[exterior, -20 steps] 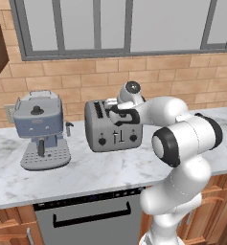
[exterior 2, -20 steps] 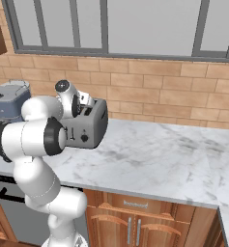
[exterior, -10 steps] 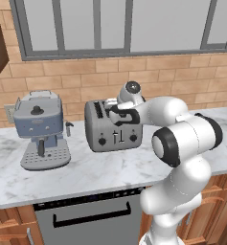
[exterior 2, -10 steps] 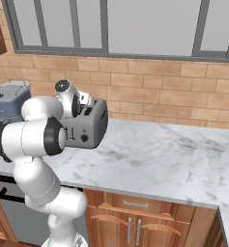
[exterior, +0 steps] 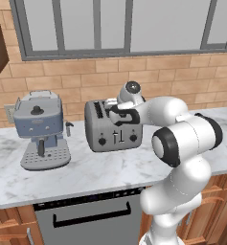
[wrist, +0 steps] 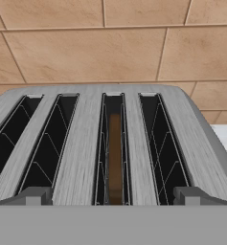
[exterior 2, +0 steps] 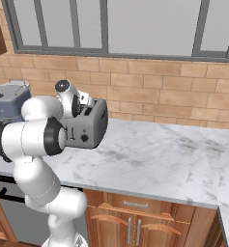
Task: Start the toaster. Once the lever pops up, take the bread to the plate on the dining counter.
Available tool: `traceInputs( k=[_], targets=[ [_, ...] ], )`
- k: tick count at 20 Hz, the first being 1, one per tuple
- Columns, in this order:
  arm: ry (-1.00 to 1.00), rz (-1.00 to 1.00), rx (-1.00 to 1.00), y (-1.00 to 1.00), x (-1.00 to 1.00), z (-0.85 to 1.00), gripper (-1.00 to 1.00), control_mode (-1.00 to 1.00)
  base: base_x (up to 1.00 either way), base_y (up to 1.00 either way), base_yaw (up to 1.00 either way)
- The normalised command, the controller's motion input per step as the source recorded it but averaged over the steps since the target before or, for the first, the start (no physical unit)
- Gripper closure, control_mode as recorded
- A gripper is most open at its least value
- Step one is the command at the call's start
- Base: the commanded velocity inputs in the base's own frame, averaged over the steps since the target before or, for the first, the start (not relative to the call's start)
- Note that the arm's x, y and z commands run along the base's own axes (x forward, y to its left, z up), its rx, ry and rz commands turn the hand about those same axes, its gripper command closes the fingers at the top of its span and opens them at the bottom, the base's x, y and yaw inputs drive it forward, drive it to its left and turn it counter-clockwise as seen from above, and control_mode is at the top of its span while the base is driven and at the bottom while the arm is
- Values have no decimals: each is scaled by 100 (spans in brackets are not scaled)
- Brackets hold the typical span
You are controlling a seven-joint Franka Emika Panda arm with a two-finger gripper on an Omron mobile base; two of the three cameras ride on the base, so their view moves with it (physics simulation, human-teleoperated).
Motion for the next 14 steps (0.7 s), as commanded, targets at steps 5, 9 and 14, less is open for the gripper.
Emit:
traceInputs(
  k=[5,9,14],
  targets=[
    [0,0,0,0,0,0,-100,-100,0,0,0],
    [0,0,0,0,0,0,-100,-100,0,0,0],
    [0,0,0,0,0,0,-100,-100,0,0,0]
  ],
)
